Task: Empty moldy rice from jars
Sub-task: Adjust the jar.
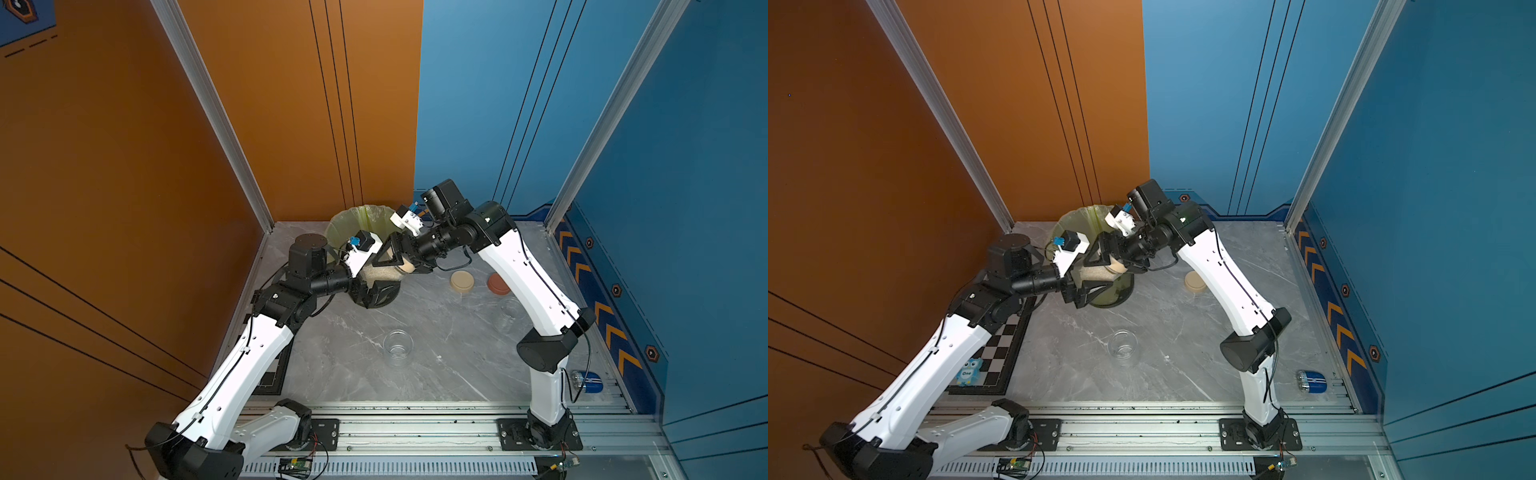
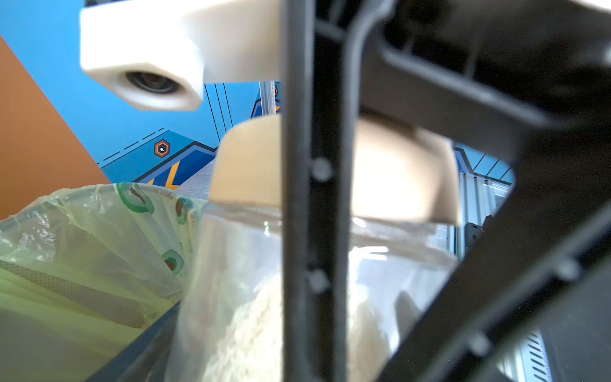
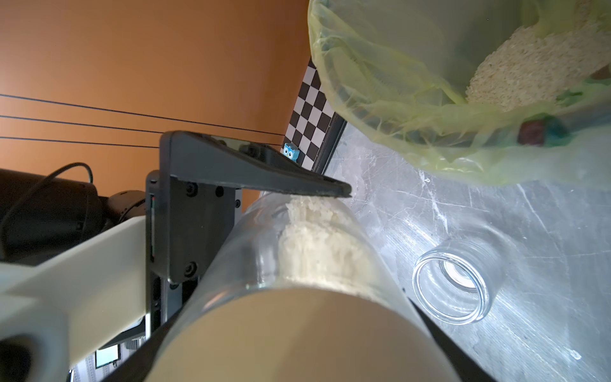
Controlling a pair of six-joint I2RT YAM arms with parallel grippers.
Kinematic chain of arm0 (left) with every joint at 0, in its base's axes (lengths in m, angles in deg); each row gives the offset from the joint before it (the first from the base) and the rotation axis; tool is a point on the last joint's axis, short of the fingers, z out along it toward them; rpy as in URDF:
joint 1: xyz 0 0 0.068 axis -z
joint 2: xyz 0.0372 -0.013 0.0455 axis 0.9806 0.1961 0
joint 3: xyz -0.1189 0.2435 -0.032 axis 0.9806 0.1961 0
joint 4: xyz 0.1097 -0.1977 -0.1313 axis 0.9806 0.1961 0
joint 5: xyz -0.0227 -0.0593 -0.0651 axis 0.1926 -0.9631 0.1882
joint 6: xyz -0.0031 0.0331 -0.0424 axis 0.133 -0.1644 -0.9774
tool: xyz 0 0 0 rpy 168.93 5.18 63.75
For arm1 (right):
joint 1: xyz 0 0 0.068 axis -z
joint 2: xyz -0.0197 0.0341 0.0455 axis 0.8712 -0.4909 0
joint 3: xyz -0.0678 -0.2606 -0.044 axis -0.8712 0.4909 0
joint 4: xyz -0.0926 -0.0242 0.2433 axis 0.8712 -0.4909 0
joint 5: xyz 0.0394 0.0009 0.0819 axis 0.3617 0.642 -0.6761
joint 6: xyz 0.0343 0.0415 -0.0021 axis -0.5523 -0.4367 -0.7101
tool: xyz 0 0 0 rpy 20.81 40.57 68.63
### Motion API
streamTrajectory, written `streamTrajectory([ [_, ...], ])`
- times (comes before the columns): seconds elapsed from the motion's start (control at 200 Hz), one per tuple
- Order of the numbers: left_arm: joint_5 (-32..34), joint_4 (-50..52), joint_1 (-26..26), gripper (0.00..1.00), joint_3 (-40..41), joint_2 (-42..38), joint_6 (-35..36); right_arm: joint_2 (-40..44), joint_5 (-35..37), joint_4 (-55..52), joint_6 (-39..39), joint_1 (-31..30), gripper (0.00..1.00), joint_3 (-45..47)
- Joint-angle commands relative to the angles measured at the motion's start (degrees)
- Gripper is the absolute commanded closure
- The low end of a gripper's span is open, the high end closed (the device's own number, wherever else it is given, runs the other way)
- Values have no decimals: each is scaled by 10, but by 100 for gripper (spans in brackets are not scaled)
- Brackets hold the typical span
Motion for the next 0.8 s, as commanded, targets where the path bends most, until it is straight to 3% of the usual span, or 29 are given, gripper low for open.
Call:
streamTrajectory([
  [0.0,-2,-35,-21,2,-15,-11,-34,44,-53,-50,34,-18,100,9],
  [0.295,-8,-35,-14,2,-21,3,-39,35,-55,-42,34,-27,100,6],
  [0.55,-6,-36,-11,25,-26,15,-41,34,-67,-27,32,-29,100,6],
  [0.6,-7,-35,-11,22,-26,15,-40,35,-69,-27,33,-28,100,5],
  [0.681,-3,-35,-15,0,-22,10,-38,38,-73,-27,38,-29,100,8],
  [0.796,-7,-35,-23,2,-16,5,-36,43,-82,-26,44,-29,100,7],
])
